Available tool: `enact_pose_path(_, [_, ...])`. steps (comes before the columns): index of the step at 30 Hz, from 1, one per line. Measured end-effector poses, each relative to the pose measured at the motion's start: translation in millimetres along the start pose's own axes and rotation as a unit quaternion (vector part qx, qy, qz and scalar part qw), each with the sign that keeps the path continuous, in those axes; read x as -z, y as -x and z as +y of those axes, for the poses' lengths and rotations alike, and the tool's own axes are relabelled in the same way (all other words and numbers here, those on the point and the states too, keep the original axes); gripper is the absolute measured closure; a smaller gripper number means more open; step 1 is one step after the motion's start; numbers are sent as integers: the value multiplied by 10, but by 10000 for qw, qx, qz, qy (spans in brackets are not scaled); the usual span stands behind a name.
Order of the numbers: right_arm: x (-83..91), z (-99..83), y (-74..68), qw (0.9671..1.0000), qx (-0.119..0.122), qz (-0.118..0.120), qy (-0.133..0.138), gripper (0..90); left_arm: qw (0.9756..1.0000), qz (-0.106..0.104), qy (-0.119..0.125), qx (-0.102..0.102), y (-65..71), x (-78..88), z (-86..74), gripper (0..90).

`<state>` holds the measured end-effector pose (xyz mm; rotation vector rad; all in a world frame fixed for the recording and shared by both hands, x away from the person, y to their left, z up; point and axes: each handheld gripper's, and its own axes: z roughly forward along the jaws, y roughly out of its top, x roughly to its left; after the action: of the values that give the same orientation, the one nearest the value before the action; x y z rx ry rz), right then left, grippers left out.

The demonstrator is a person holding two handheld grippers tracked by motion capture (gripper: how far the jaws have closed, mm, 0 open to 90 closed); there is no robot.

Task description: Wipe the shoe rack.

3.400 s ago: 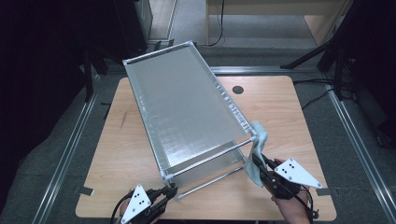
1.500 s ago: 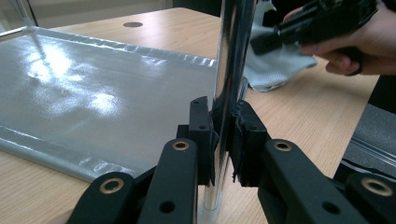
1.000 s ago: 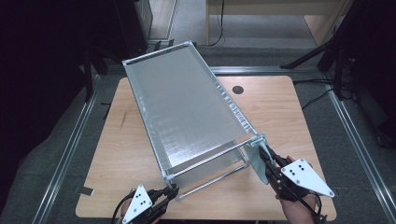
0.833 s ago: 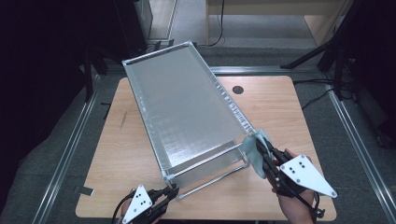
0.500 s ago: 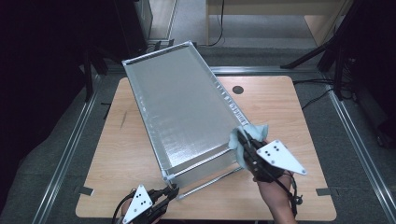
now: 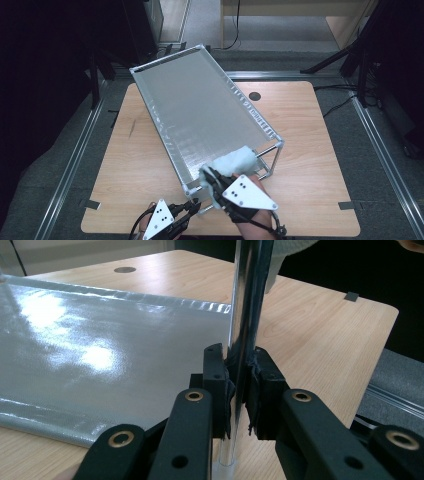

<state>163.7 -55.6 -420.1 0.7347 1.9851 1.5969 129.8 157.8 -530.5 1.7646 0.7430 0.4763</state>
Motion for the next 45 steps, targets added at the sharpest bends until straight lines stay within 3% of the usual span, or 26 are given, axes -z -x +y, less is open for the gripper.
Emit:
enact_pose_path(2, [-23,4,-46,10000,36,-3,0,865,10000,0,-6,-13,-3,2,0,813])
enact_pose_path(5, [-11,-1,21,9999,5,104,-2,863,10000,3,-5,-10,5,0,0,813])
enact_pose_path(9, [66,-10,227,9998,-42,-210,-24,862,10000,-13,-11,-10,1,2,-2,813])
enact_pose_path(12, [155,-26,488,9981,-171,-598,-16,862,10000,-13,-13,-21,1,2,-1,813])
enact_pose_path(18, [320,-53,934,9908,-380,-1302,13,862,10000,-18,-15,-14,-2,1,-3,813])
enact_pose_path(21, [362,-66,1033,9878,-516,-1470,65,863,10000,-25,-14,-7,-3,0,-4,813])
enact_pose_path(24, [333,-56,948,9860,-370,-1626,13,865,10000,-20,-8,2,-1,0,-5,813])
enact_pose_path(26, [308,-49,884,9885,-455,-1445,15,864,10000,-11,-9,10,1,-2,-5,814])
enact_pose_path(29, [248,-41,730,9918,-391,-1215,7,865,10000,-6,-13,14,3,-3,-5,814])
enact_pose_path(34, [115,-8,379,9978,-257,-615,-66,864,10000,2,-8,19,4,-5,-6,814])
enact_pose_path(38, [29,16,142,9996,-157,-210,-108,865,10000,0,-9,10,4,-6,-7,814])
enact_pose_path(41, [-19,42,40,9998,-90,-5,-177,863,10000,10,-4,17,8,-11,-7,814])
enact_pose_path(45, [-104,95,28,9996,-6,-33,-278,861,10000,22,2,12,10,-20,-6,814])
